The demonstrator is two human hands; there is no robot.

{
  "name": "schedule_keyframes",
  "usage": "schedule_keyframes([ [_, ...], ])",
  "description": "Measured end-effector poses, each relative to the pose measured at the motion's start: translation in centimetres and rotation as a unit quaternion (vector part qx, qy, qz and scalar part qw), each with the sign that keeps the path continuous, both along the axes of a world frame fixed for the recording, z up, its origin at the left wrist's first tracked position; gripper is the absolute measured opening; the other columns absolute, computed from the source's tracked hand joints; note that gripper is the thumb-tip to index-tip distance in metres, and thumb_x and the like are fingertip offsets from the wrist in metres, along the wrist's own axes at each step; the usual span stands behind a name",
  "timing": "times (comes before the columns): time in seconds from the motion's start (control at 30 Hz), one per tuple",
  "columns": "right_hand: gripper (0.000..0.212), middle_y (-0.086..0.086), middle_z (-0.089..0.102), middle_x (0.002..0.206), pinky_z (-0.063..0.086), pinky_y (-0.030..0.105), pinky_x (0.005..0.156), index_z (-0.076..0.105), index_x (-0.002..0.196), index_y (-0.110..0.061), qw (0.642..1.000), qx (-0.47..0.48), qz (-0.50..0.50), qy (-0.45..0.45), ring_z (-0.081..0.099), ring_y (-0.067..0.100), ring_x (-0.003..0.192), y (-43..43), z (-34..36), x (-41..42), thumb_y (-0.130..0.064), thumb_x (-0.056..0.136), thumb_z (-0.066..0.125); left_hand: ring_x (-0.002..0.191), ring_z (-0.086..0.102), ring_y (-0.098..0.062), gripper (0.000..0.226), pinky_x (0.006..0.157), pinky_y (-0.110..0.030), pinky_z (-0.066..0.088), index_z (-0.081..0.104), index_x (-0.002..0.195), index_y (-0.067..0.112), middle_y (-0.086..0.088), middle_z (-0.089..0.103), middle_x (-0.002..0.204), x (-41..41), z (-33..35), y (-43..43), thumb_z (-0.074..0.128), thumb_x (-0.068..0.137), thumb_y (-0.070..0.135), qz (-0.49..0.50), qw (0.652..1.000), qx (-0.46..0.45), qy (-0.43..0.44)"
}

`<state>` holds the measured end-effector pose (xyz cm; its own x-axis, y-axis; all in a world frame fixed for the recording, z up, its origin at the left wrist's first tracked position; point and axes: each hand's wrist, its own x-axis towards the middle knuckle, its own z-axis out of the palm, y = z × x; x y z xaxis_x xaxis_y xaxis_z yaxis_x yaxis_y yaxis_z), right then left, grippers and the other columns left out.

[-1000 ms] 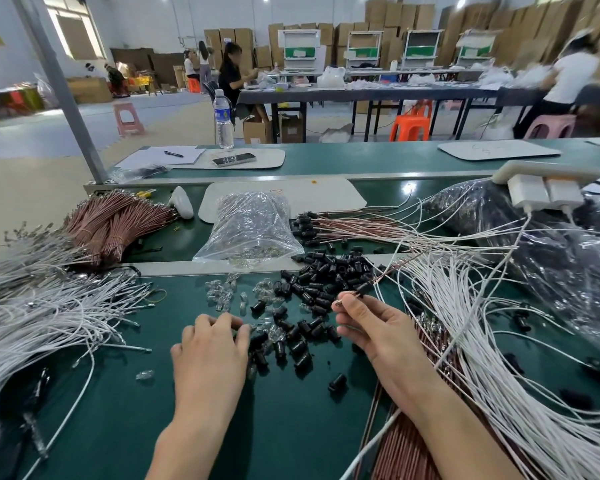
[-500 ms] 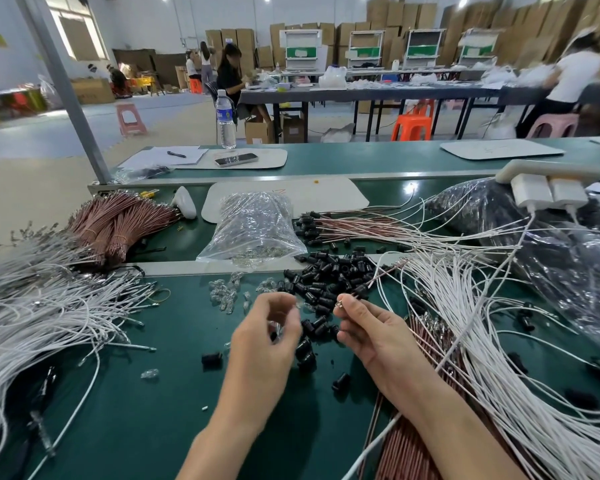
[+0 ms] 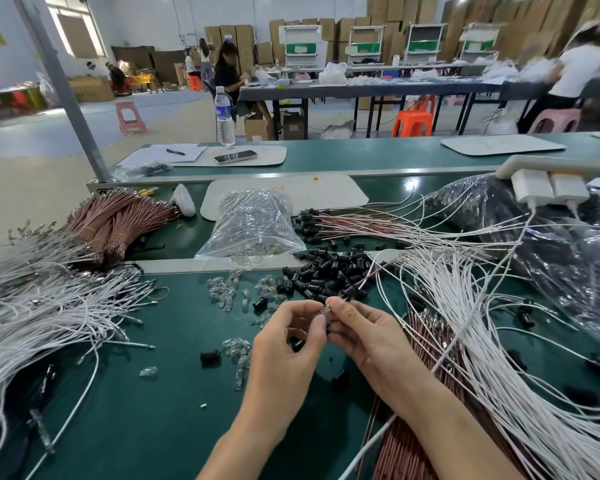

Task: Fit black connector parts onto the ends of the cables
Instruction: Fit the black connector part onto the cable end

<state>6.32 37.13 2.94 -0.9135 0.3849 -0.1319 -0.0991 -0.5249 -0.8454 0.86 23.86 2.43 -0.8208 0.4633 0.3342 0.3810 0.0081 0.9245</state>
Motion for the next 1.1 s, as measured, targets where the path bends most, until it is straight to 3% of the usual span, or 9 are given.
schedule_keyframes([
  [0.27, 0.026, 0.009, 0.074, 0.084, 0.057, 0.019, 0.065, 0.081, 0.083, -0.011, 1.000, -0.010, -0.004, 0.010, 0.069, 0.011, 0.071, -0.1, 0.1, 0.1, -0.033, 0.069, 0.084, 0.089, 0.071, -0.006, 0.014, 0.074, -0.010, 0.050, 0.068, 0.099, 0.035, 0.016, 0.074, 0.092, -0.1, -0.2, 0.0, 0.067, 0.097, 0.021, 0.004, 1.000, 0.021, -0.002],
  [0.53, 0.024, 0.006, 0.075, 0.080, 0.057, 0.018, 0.063, 0.082, 0.080, -0.012, 1.000, -0.008, 0.001, 0.010, 0.070, 0.009, 0.069, -0.2, 0.3, 0.1, -0.033, 0.069, 0.083, 0.087, 0.070, -0.003, 0.020, 0.072, -0.008, 0.049, 0.064, 0.100, 0.045, 0.019, 0.073, 0.092, -0.3, -0.5, 0.0, 0.066, 0.098, 0.025, 0.014, 0.999, 0.027, 0.012],
  [1.1, 0.025, 0.009, 0.073, 0.080, 0.058, 0.019, 0.065, 0.081, 0.081, -0.011, 1.000, -0.019, 0.001, 0.005, 0.070, 0.011, 0.069, -0.4, 0.2, 0.1, -0.032, 0.067, 0.083, 0.091, 0.070, -0.001, 0.006, 0.075, -0.009, 0.050, 0.062, 0.104, 0.040, 0.023, 0.071, 0.096, -0.8, -1.6, -0.1, 0.059, 0.098, 0.039, 0.010, 0.996, 0.010, 0.088],
])
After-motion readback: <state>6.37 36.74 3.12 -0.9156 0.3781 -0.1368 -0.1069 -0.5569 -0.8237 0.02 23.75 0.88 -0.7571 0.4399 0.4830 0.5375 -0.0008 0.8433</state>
